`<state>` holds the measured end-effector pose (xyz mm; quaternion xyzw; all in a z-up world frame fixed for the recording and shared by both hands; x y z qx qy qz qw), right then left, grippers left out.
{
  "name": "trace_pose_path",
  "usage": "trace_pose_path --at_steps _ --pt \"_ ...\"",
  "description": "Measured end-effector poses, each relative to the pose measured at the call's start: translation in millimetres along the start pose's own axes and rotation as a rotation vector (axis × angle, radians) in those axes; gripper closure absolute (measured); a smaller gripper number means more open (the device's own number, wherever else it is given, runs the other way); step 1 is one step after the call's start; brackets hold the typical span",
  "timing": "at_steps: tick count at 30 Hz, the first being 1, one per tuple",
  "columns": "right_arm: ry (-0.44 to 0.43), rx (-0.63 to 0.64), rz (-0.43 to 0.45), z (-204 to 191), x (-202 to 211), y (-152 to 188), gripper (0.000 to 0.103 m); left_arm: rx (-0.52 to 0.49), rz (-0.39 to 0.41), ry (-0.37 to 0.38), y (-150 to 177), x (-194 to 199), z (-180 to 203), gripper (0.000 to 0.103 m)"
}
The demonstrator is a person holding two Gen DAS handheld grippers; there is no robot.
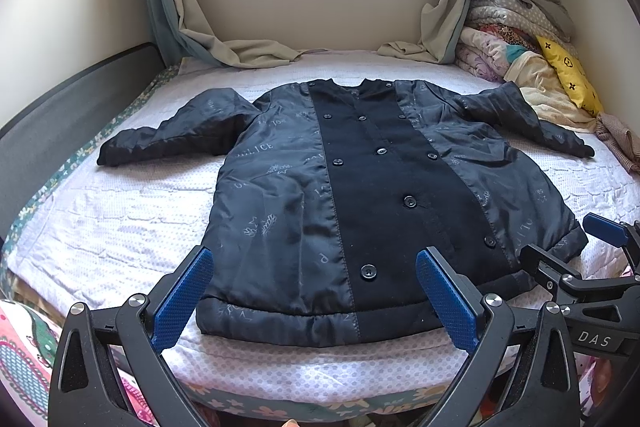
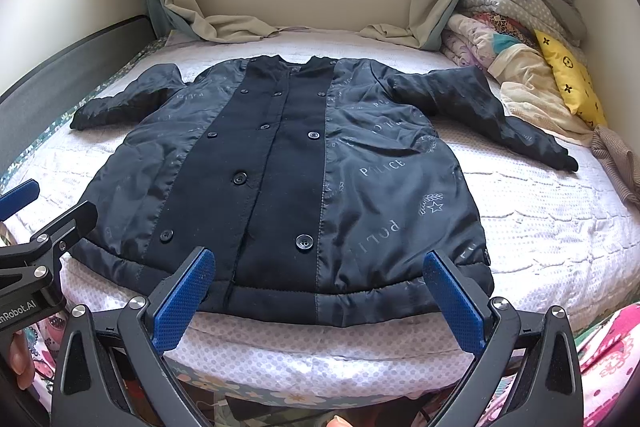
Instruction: Fold large clothes
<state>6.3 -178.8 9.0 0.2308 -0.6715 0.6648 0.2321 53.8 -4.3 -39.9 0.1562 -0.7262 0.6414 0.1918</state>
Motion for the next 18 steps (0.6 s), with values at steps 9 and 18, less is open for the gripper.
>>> trace_pose_path --at_steps 9,18 --pt "-0.054 -0.017 -0.021 -1 -1 -9 0.0 0.014 -0.009 0.002 -1 -7 -13 0.0" --pt "-0.149 -0.092 0.005 2 -17 -82 0.0 0.134 -0.014 0.005 -41 -28 -53 0.0"
Point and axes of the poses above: each gripper's, at about its wrist camera, not at the fingertips, and x roughly against the way its jaws point, z to its right, y to its underside, the point moved 7 cm from there along -x, roughly the way its jaws point, and after that the axes turned 9 degrees about z, right-handed, at the moved point
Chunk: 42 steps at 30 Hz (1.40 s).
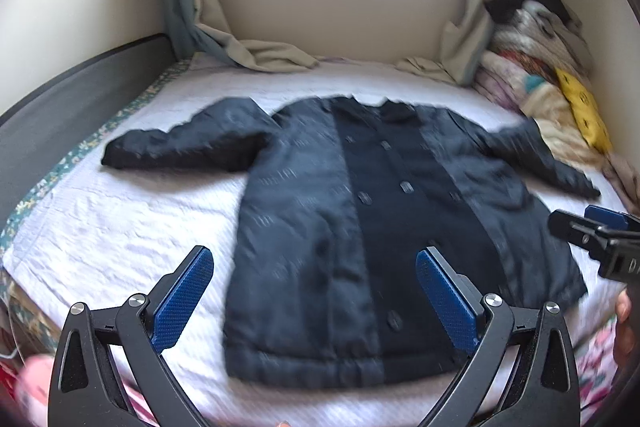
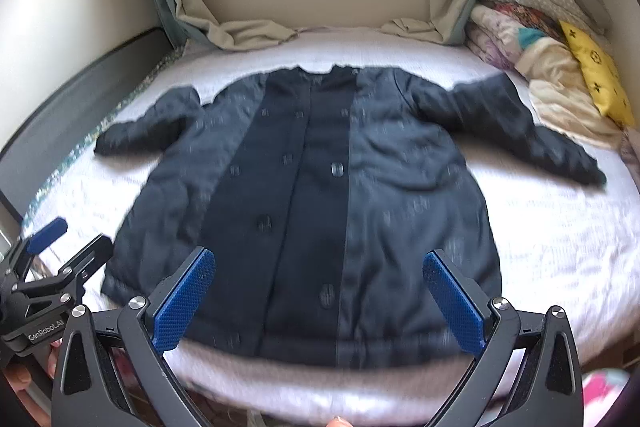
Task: Fold large clothes
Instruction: 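Grasp the coat sleeve nearest the left tool and lift it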
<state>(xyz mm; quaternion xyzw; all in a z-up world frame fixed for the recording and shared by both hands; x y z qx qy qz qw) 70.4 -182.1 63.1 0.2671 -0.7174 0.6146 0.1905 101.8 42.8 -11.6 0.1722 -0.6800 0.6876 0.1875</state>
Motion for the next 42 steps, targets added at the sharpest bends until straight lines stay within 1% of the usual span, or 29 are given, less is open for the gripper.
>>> trace_pose_path --at_steps 1,2,3,4,6,9,10,11,15,17,18,22,25,27,28,31,35,38,42 --pt "0.011 0.01 -0.02 1 -6 -6 0.0 0.015 0.008 -0.009 -11 -5 -8 0.0" --pt "0.029 0.03 -0.016 1 -16 -18 0.0 0.036 0.009 -0.009 -17 -9 -13 0.0" --pt "0.026 0.023 0.03 2 -22 -29 0.0 0.04 0.019 -0.019 -25 -13 -19 0.0" --pt "0.035 0.033 0.044 2 -29 -41 0.0 0.047 0.027 -0.031 -35 -18 -26 0.0" --pt "0.038 0.038 0.02 4 -48 -54 0.0 0.06 0.056 -0.054 -53 -26 -38 0.0" --pt "0.036 0.067 0.035 4 -71 -78 0.0 0.079 0.07 -0.089 -84 -47 -60 0.0" --pt "0.042 0.086 0.054 4 -79 -88 0.0 0.089 0.069 -0.096 -92 -54 -67 0.0" --pt "0.05 0.106 0.06 6 -87 -92 0.0 0.094 0.061 -0.103 -97 -61 -71 0.0" --pt "0.077 0.148 0.112 17 -109 -102 0.0 0.164 0.027 -0.12 -118 -97 -100 0.0" --pt "0.089 0.146 0.102 24 -119 -101 0.0 0.206 -0.001 -0.131 -123 -118 -114 0.0" --pt "0.09 0.139 0.081 29 -127 -97 0.0 0.239 -0.011 -0.13 -126 -129 -124 0.0" --pt "0.093 0.112 0.045 41 -146 -94 0.0 0.336 -0.049 -0.15 -120 -162 -148 0.0" --pt "0.083 0.092 0.053 44 -147 -99 0.0 0.404 -0.084 -0.137 -111 -184 -168 0.0" --pt "0.082 0.08 0.043 44 -152 -99 0.0 0.473 -0.115 -0.133 -99 -197 -183 0.0" --pt "0.081 0.077 0.041 44 -152 -99 0.0 0.536 -0.14 -0.138 -92 -203 -194 0.001" --pt "0.075 0.066 0.022 44 -159 -97 0.0 0.733 -0.148 -0.102 -84 -215 -223 0.001" --pt "0.069 0.068 -0.02 41 -175 -91 0.0 0.919 -0.169 -0.105 -67 -224 -261 0.004" --pt "0.052 0.067 -0.046 37 -184 -88 0.0 1.002 -0.213 -0.11 -51 -236 -277 0.005" --pt "0.037 0.076 -0.063 31 -188 -84 0.0 1.07 -0.259 -0.082 -37 -254 -284 0.009"
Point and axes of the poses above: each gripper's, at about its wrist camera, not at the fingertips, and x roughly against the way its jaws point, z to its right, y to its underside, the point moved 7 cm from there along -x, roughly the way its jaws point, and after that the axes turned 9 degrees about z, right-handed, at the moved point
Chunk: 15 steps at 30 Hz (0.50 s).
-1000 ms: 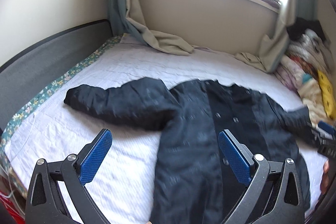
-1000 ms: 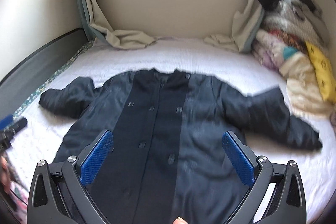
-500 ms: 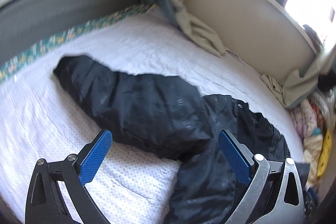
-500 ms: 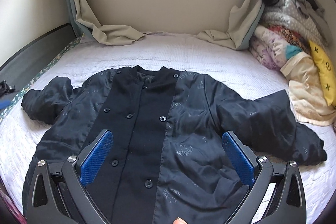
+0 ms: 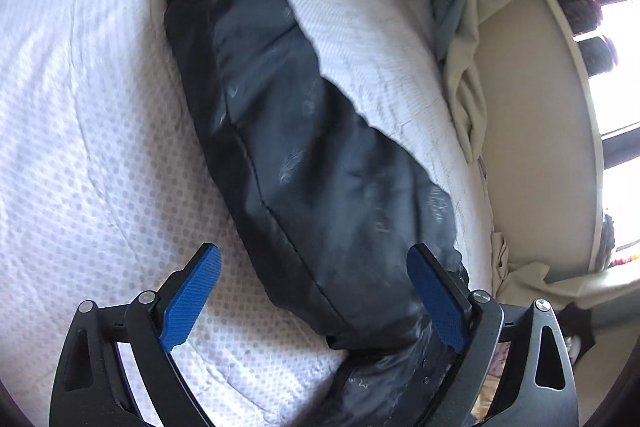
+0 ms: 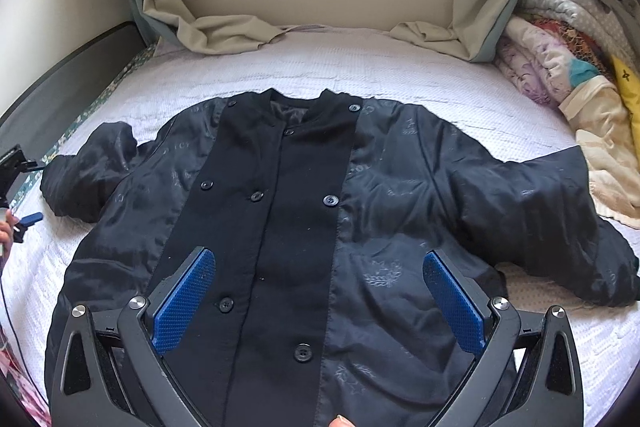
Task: Fold large clothes
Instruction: 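Grasp the coat sleeve nearest the left tool and lift it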
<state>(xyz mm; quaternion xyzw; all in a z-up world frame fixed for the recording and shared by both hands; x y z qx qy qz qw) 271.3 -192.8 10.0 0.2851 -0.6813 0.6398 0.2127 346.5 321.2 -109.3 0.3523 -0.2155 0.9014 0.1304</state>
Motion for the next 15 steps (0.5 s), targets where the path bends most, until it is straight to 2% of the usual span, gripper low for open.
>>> trace_pose_path --at_steps 6,10,12,13,15 --pt "-0.01 0.004 0.006 -3 3 -1 0.0 0.049 -0.05 0.022 2 -30 -8 0.012" --pt "-0.001 -0.009 0.014 0 4 -3 0.0 0.118 -0.053 0.068 -1 -45 -16 0.017" --pt "0.003 -0.014 0.016 2 3 -3 0.0 0.137 -0.055 0.106 -4 -50 -17 0.033" --pt "0.007 -0.015 0.015 4 2 -3 0.0 0.148 -0.06 0.12 -4 -53 -17 0.038" --pt "0.015 -0.02 0.009 6 0 -2 0.0 0.174 -0.064 0.145 -6 -57 -20 0.059"
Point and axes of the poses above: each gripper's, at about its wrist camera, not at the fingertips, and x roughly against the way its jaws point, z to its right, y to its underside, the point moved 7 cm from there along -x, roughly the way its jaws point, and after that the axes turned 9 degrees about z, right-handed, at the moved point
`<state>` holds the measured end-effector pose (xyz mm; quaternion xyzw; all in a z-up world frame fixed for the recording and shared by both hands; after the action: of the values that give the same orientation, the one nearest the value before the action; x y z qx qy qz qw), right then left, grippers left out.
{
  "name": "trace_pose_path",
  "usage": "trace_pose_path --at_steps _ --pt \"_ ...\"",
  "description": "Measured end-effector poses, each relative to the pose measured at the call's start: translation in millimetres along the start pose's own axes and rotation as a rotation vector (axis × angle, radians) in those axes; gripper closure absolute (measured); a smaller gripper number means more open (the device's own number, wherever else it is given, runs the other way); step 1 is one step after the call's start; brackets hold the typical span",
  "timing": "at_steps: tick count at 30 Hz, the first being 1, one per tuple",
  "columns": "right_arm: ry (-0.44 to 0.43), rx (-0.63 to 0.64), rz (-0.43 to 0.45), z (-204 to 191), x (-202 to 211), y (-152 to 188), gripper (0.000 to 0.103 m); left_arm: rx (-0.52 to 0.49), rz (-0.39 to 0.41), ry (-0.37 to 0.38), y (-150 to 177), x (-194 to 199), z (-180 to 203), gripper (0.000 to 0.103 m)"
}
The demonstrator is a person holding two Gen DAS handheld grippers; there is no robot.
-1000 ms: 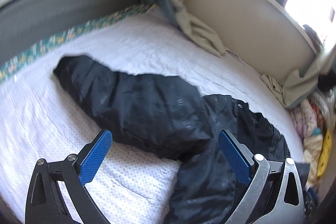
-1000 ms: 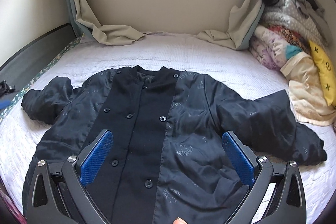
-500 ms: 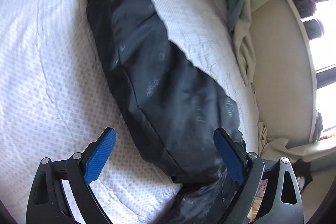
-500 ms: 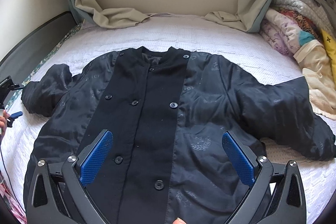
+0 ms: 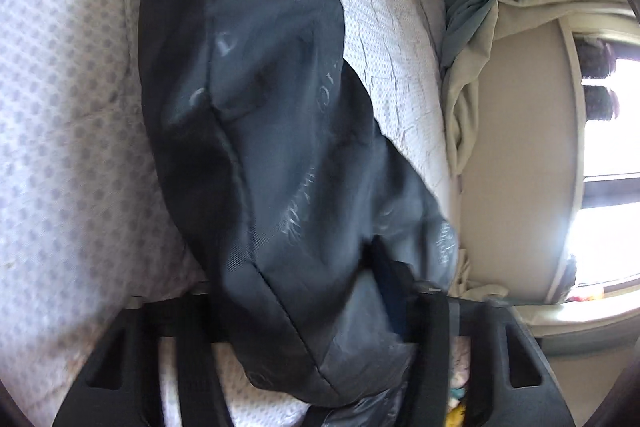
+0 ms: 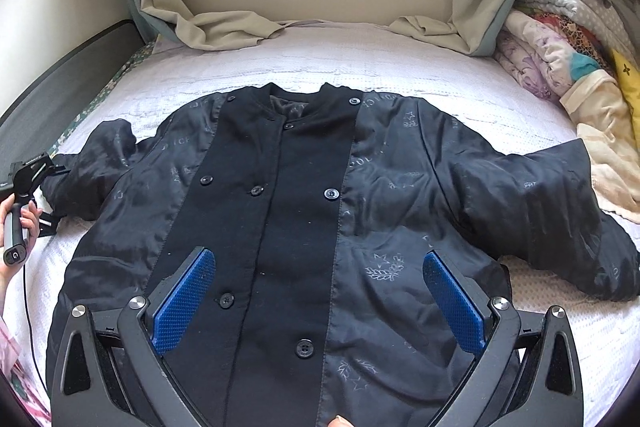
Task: Fold large clothes
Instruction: 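Grasp the coat sleeve nearest the left tool and lift it, then fold the held sleeve across the coat front and release with the left tool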
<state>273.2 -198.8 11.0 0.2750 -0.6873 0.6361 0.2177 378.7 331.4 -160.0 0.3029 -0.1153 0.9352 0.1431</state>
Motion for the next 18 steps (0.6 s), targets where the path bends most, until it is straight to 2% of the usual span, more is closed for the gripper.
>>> trace_pose_path --at_steps 1,3,6,9,12,16,18 --pt "0.003 -0.002 -0.004 1 -1 1 0.0 0.015 0.005 0.012 -2 -1 -2 0.063" --pt "0.007 -0.013 -0.018 3 -5 4 0.0 0.02 0.025 0.028 -5 2 -2 0.078" --pt "0.001 -0.03 -0.036 5 -9 5 0.0 -0.058 0.083 0.025 -7 16 17 0.085" --pt "0.009 -0.034 -0.035 7 -10 5 0.0 -0.228 0.164 0.013 -1 41 55 0.086" --pt "0.012 -0.034 -0.032 8 -8 5 0.0 -0.441 0.243 -0.013 22 63 103 0.086" --pt "0.02 -0.035 -0.029 9 -5 5 0.0 -0.716 0.302 -0.011 77 82 163 0.086" --pt "0.025 -0.037 -0.027 10 -3 4 0.0 -0.814 0.31 0.005 107 82 186 0.086"
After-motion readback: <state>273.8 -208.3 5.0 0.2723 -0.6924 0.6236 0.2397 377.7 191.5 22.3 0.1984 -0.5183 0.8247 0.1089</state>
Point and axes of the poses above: each gripper's, at about its wrist camera, not at the fingertips, and x roughly against the way its jaws point, z to its right, y to its underside, the point moved 7 cm from there along -x, roughly the way its jaws point, and after that the axes turned 9 degrees about z, right-handed, at the moved point
